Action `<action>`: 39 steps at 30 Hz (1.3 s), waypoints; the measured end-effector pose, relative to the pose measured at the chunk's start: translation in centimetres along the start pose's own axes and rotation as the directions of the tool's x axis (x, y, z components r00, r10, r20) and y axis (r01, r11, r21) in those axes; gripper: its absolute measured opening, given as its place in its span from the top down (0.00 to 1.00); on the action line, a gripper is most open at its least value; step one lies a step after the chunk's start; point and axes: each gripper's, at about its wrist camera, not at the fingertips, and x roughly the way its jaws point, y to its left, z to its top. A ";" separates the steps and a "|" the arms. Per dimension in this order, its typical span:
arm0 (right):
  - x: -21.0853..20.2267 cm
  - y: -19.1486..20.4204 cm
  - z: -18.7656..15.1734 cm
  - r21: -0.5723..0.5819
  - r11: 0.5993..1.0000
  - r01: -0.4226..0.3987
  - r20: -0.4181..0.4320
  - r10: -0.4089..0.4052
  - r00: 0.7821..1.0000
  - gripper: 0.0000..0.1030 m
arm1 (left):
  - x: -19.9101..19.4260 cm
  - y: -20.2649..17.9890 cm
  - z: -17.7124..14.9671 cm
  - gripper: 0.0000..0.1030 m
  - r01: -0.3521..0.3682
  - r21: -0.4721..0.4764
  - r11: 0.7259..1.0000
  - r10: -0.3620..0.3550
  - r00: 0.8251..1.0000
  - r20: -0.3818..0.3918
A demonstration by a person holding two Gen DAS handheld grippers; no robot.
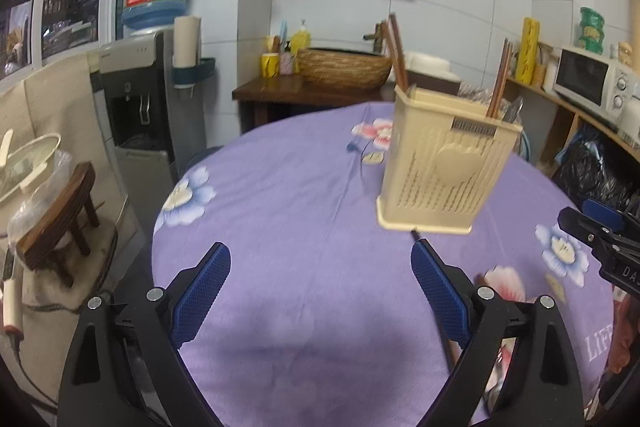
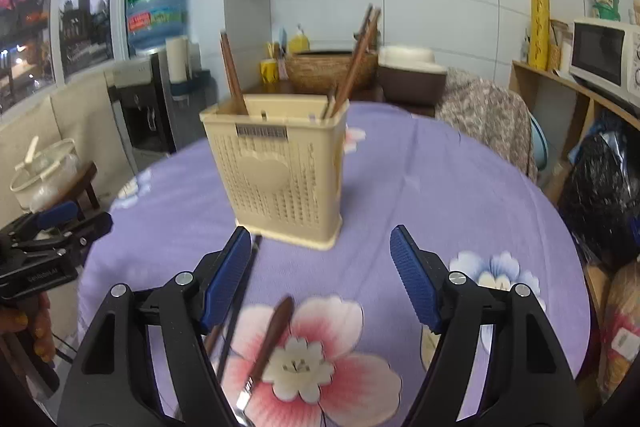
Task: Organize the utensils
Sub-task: 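Move both open tools back down to the remaining utensils, then close the right tool on the brown-handled spoon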
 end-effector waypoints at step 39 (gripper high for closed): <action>9.1 3.3 -4.9 0.084 0.996 -0.004 -0.342 0.032 0.939 0.82 | 2.8 -2.5 -4.0 0.33 0.063 0.041 0.997 -0.055 0.984 -0.171</action>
